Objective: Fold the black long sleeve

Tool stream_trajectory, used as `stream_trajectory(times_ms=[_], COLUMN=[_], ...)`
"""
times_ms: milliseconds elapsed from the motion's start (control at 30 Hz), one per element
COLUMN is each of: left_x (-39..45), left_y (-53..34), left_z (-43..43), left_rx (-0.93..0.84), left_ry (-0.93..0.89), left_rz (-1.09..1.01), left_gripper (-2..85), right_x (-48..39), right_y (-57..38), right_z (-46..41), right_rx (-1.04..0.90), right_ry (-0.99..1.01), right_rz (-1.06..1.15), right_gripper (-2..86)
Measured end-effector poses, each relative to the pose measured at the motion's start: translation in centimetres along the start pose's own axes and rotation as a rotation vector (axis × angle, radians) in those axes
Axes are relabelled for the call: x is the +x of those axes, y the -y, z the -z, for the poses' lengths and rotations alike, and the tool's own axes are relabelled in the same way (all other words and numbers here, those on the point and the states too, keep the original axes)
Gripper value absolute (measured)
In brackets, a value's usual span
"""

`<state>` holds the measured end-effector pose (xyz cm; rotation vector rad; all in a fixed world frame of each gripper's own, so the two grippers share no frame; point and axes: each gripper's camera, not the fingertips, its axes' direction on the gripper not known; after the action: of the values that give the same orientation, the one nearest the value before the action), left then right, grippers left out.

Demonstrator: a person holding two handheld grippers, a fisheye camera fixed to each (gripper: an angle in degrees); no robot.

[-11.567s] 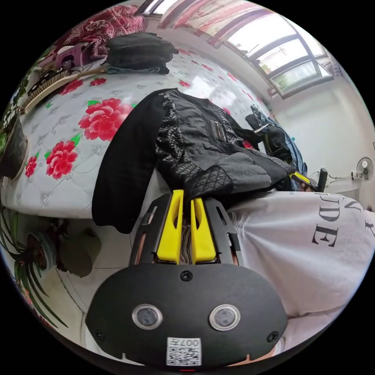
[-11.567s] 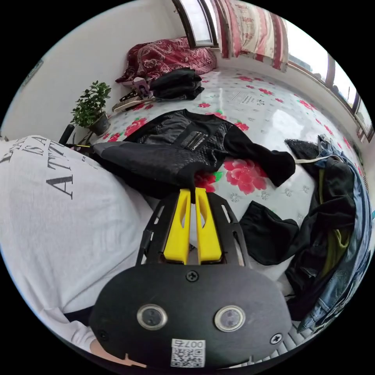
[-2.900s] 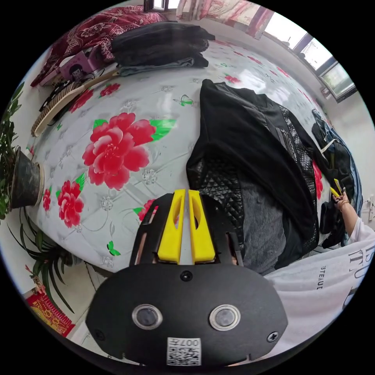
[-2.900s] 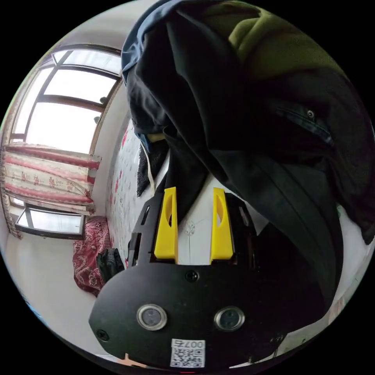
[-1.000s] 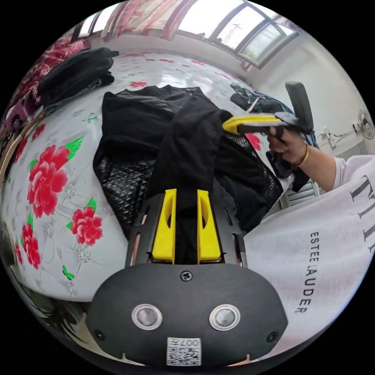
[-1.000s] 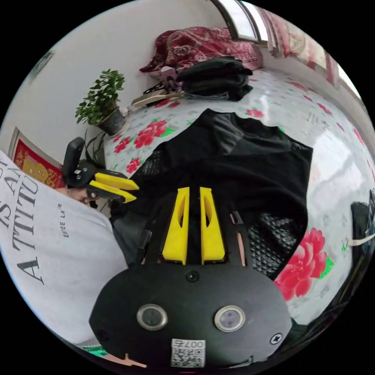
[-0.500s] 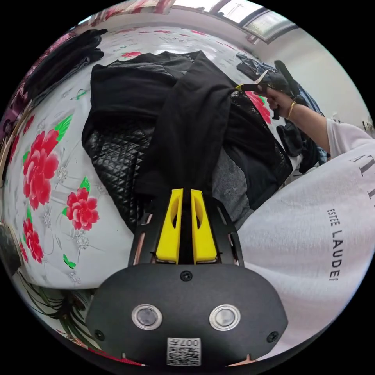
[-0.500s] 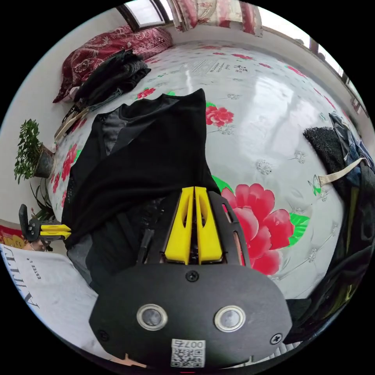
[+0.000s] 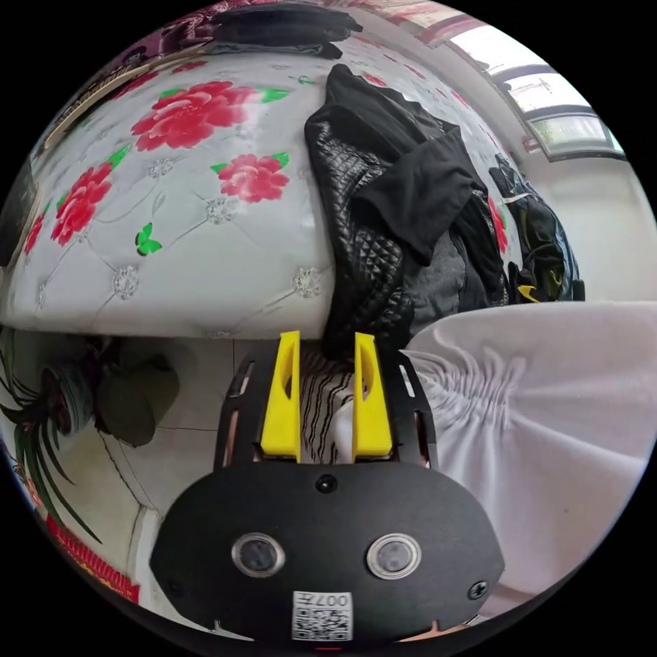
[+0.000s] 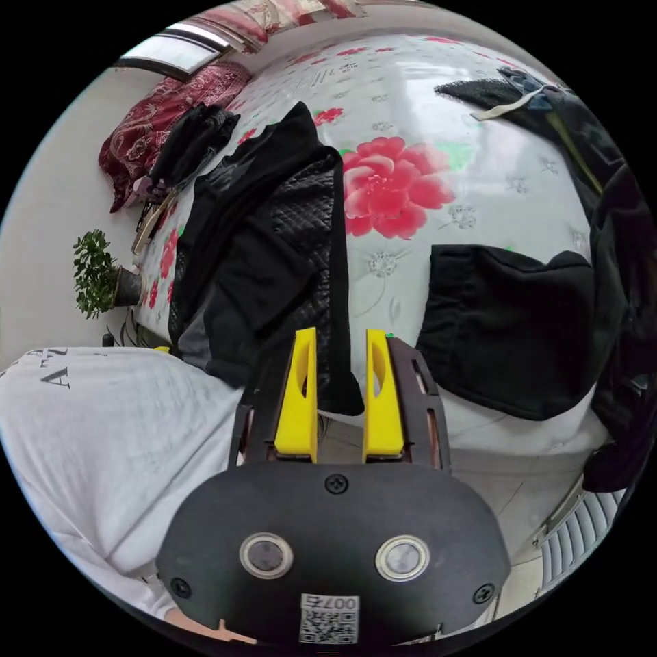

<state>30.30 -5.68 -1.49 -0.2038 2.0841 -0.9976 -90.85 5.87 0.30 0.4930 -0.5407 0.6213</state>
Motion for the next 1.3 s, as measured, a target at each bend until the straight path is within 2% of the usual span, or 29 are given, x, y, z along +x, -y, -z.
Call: stream_trajectory(times_ms=[200, 300, 333, 400, 500, 533, 667, 833, 933, 1067, 1133, 1300], left_x=[3.9, 5.1, 5.2, 5.0, 2.9, 1.4, -3.4, -6.7, -7.9, -10.1, -10.3, -9.5], left_y=[1.6, 3.1, 3.6, 4.1, 5.2, 5.9, 9.3, 18.4, 26.5, 34.3, 35.7, 35.4], left_z=[-3.8, -5.3, -5.2, -4.4, -0.8, 1.1, 8.6, 15.2, 18.9, 19.4, 18.1, 14.8], left_rx=[-0.179, -0.256, -0.273, -0.294, -0.270, -0.244, -0.039, 0.144, 0.297, 0.508, 0.476, 0.390], left_ry=[0.040, 0.154, 0.202, 0.184, 0.012, -0.110, -0.486, -0.604, -0.575, -0.470, -0.411, -0.210], left_rz=[-0.246, -0.292, -0.316, -0.359, -0.328, -0.279, -0.173, -0.162, -0.099, 0.256, 0.350, 0.235], left_gripper=[12.8, 5.4, 3.5, 2.2, 0.8, 0.5, 0.0, 0.6, 2.4, 9.0, 10.6, 10.5], right_x=[1.2, 0.8, 0.7, 1.0, 2.5, 3.5, 6.9, 7.2, 5.6, 3.7, 3.8, 5.9], right_y=[-1.0, 0.2, 0.6, 1.1, 1.8, 2.2, 5.5, 14.1, 21.6, 29.8, 30.9, 27.6], right_z=[-3.2, -3.3, -3.1, -2.3, 0.3, 1.8, 8.0, 14.3, 16.8, 15.5, 13.6, 9.0], right_rx=[-0.224, -0.287, -0.317, -0.327, -0.279, -0.232, -0.034, 0.156, 0.270, 0.375, 0.338, 0.267], right_ry=[-0.049, -0.172, -0.139, -0.096, 0.012, 0.088, 0.346, 0.477, 0.472, 0.336, 0.304, 0.203], right_rz=[0.026, 0.098, 0.136, 0.165, 0.168, 0.151, 0.104, 0.151, 0.166, 0.073, 0.026, 0.015], right_gripper=[5.6, 3.4, 2.4, 1.3, 0.4, 0.2, 0.0, 0.1, 0.6, 2.0, 2.2, 2.6])
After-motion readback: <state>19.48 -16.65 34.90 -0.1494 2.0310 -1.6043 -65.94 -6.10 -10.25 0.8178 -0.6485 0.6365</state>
